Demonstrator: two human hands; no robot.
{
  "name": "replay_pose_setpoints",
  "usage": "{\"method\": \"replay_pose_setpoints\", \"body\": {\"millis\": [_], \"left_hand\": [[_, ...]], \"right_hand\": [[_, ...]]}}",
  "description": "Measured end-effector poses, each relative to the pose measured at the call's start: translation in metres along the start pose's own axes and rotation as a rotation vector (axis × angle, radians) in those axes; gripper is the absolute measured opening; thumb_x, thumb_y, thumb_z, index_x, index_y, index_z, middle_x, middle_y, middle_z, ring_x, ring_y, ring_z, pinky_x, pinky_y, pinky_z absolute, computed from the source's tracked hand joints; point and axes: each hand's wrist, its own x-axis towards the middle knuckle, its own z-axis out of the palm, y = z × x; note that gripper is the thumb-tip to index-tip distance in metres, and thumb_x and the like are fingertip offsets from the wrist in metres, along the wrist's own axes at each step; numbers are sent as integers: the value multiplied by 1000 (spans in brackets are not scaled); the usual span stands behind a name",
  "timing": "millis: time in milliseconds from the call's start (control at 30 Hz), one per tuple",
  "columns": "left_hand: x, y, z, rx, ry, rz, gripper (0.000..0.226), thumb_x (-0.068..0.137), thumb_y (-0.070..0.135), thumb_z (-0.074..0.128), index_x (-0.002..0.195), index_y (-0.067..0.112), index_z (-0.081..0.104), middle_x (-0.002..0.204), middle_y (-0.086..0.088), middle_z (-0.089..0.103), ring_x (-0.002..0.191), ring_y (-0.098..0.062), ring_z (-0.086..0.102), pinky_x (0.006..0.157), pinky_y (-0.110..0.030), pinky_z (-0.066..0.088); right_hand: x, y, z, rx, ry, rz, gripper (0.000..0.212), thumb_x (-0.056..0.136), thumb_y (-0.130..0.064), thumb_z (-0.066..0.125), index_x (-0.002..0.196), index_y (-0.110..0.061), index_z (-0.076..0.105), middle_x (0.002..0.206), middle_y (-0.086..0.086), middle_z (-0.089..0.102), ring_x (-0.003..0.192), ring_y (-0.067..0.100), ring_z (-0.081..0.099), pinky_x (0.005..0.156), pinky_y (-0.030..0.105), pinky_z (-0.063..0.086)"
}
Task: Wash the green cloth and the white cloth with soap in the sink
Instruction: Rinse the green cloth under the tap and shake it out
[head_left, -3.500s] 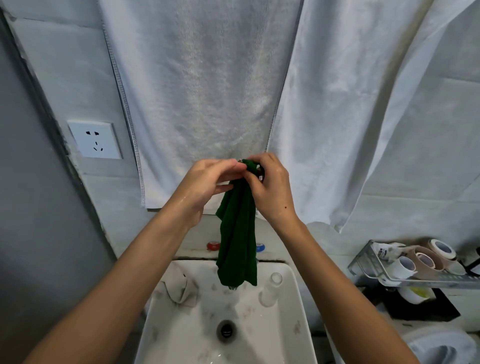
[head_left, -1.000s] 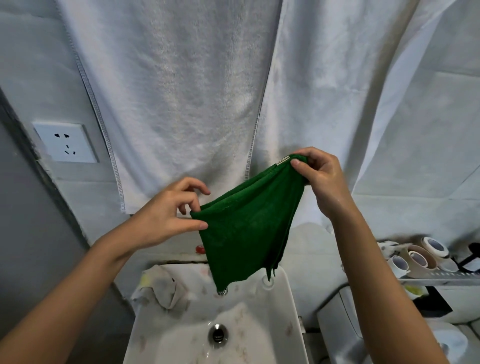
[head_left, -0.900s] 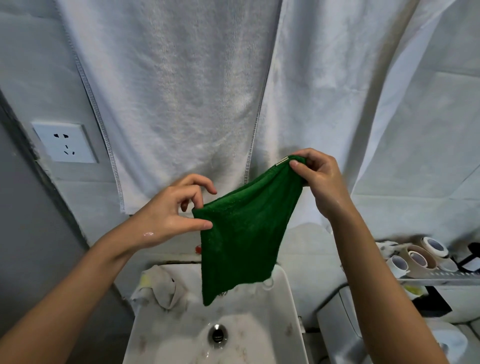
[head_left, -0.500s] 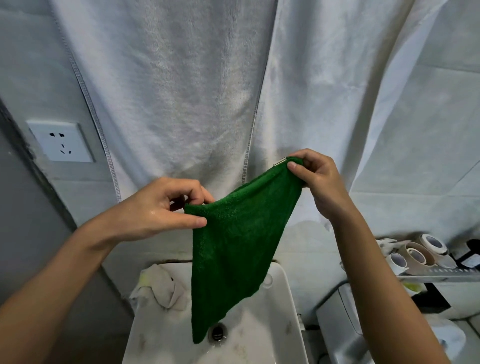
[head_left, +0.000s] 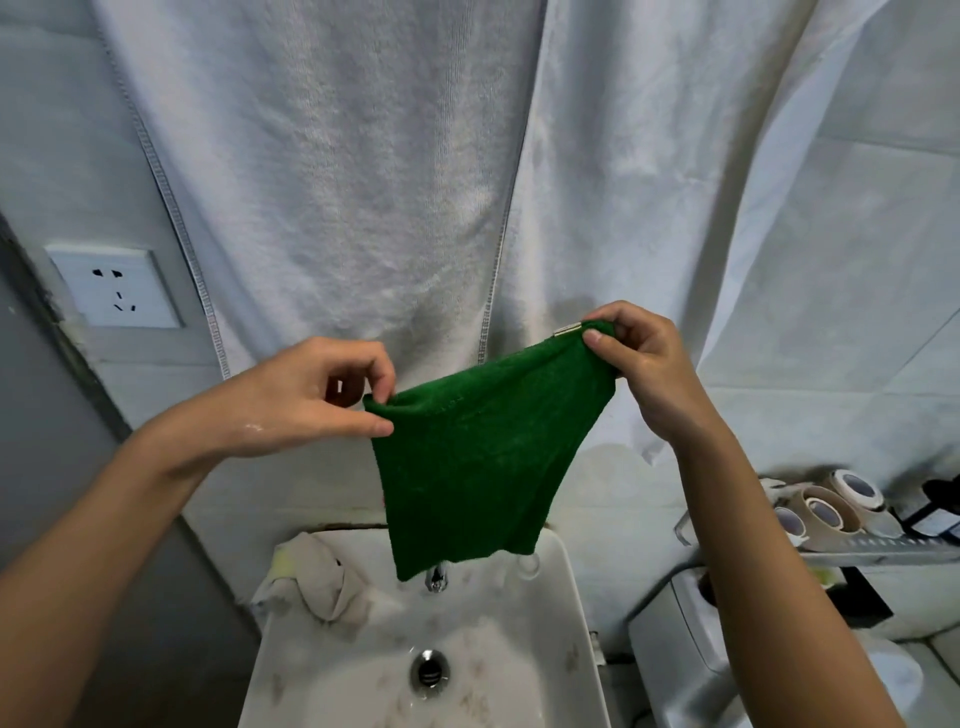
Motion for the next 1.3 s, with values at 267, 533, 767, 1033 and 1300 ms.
{"method": "replay_pose_setpoints", "body": {"millis": [267, 533, 767, 1033, 1300], "left_hand": [[1, 0, -4, 63, 80, -63, 10, 81, 21, 72, 79, 28, 66, 70, 6, 58, 57, -4, 51, 50, -12, 40], [7, -14, -4, 598, 282, -82, 4, 79, 26, 71, 81, 28, 68, 80, 12, 51, 68, -5, 50, 61, -29, 38], [11, -29, -2, 205, 304, -223, 4, 84, 10, 67, 81, 10, 64, 71, 0, 66, 70, -9, 64, 69, -29, 51], [15, -42, -4, -315, 458, -303, 29, 82, -6, 64, 72, 21, 64, 68, 0, 68, 72, -15, 68, 68, -22, 57], [27, -27, 6, -371, 496, -255, 31, 81, -9, 63, 95, 19, 65, 79, -5, 59, 74, -11, 65, 67, -20, 56]], "right_hand": [[-2, -5, 1, -13, -15, -49, 20, 93, 4, 54, 85, -12, 63, 60, -17, 58, 63, 0, 55, 60, 13, 44], [-2, -2, 0, -80, -9, -67, 13, 88, -3, 63, 83, -15, 65, 68, -1, 58, 67, 13, 54, 61, 23, 46], [-4, 3, 1, -251, 0, -23, 23, 89, -3, 64, 79, -23, 63, 72, 4, 62, 68, 14, 61, 60, 28, 55], [0, -2, -2, -109, -109, 111, 13, 91, 0, 59, 83, -8, 65, 62, -7, 66, 62, 4, 63, 57, 18, 51], [2, -4, 21, 22, -159, 135, 12, 90, 2, 59, 94, -8, 64, 60, -10, 63, 60, 4, 58, 57, 18, 43]]}}
